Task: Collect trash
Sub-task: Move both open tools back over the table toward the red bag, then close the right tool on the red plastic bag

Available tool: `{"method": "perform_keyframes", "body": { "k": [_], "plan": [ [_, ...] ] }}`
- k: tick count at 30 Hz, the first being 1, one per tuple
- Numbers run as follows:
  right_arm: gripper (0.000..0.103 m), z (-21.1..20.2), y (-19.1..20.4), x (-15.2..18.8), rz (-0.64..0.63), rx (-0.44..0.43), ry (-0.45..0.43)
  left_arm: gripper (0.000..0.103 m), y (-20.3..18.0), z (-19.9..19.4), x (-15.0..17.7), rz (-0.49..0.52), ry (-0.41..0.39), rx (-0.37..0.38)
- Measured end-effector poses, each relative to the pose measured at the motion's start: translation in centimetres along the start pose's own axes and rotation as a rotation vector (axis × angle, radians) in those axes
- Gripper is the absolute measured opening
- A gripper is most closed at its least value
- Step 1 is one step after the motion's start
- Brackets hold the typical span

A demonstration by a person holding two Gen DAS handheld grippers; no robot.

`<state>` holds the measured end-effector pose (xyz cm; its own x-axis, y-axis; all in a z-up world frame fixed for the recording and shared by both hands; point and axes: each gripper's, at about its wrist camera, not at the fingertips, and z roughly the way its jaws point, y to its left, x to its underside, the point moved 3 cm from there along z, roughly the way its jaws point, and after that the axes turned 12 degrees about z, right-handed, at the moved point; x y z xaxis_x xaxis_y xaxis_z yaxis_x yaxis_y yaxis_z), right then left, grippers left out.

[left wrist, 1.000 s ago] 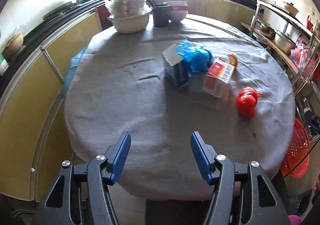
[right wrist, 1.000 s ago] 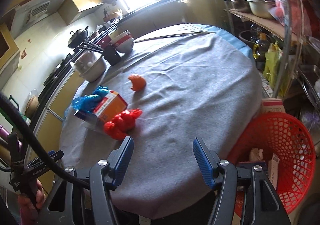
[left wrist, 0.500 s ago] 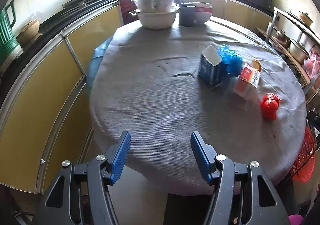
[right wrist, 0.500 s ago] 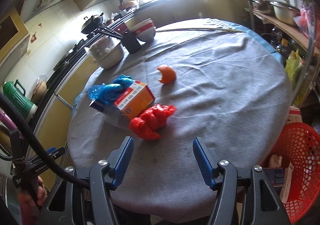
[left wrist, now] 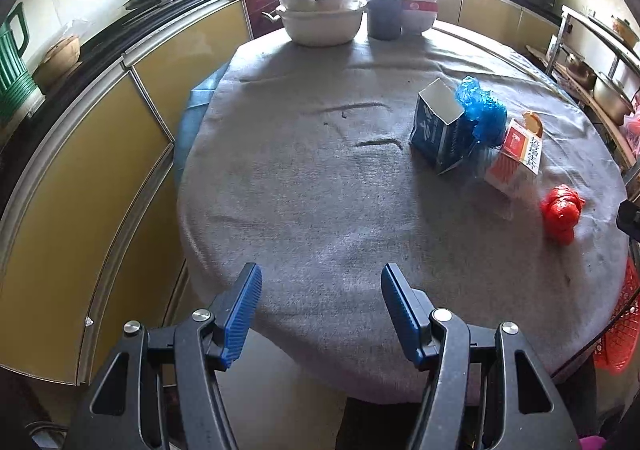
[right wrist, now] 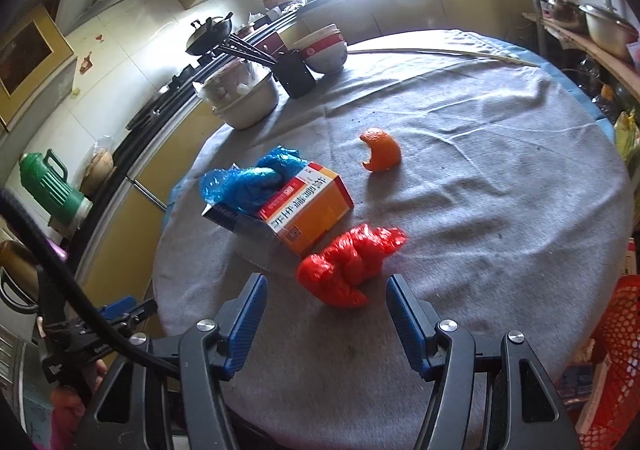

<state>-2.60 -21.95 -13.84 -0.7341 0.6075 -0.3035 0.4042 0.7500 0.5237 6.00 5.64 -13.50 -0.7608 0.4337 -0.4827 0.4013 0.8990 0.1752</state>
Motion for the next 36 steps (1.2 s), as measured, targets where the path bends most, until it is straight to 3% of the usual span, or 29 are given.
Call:
{"method": "perform_keyframes", "body": {
  "k": [11, 26, 36],
  "plan": [
    [0.066, 2.8, -1.2, -1.3, 0.056, -0.076, 0.053, 0.063, -2.3, 1.6, -2.8, 0.035, 0.032, -0.02],
    [0.066, 1.2, -5.4, -2.4, 0.176, -0.126, 0.011, 0.063, -6.4, 0.8, -5.7, 0.108, 0.005, 0.016],
    [0.065, 1.9, -3.3, -2.1, 0.157, -0.147, 0.049, 0.063, -4.8, 1.6, -5.9, 0.03, 0.009, 0.082]
  ]
}}
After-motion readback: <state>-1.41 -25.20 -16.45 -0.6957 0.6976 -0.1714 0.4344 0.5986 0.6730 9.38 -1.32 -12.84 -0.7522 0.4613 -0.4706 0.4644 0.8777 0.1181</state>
